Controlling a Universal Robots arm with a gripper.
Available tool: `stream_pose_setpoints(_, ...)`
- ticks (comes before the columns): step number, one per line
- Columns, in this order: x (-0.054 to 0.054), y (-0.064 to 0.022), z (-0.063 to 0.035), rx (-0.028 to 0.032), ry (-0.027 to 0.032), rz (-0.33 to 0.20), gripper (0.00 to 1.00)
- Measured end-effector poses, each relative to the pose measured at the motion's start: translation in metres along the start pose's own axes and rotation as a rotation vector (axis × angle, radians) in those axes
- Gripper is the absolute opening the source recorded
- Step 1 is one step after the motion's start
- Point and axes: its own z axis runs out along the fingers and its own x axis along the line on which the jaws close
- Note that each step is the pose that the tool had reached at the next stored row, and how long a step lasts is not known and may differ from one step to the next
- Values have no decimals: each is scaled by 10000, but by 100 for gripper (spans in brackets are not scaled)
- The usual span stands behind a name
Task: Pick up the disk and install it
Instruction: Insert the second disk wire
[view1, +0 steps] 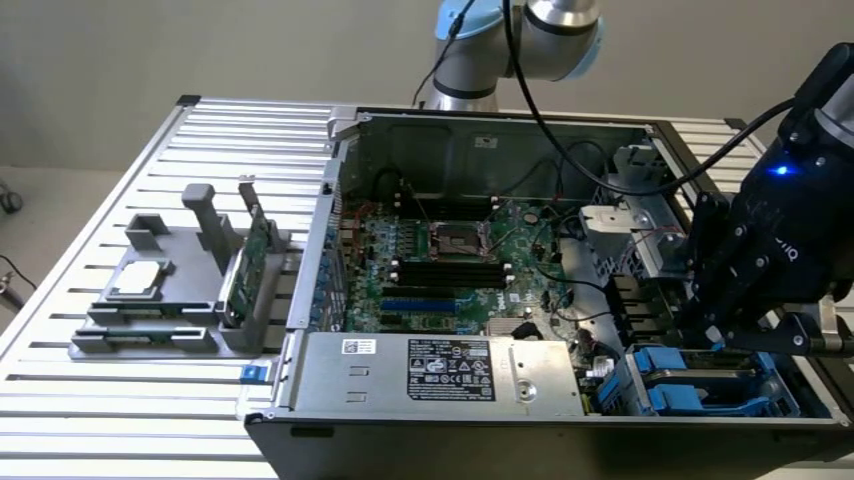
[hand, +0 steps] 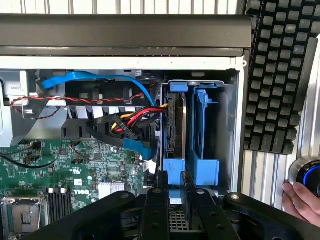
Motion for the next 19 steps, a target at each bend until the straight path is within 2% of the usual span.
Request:
stream_pose_setpoints(5, 14, 0, -2, 0, -3, 2, 25)
stream_pose_setpoints(10, 114, 16, -11, 0, 0, 2, 25)
stream_pose_setpoints(16, 198, 97, -80, 0, -8, 4, 25)
stream_pose_setpoints(19, 212, 139, -99, 0, -30, 7, 25)
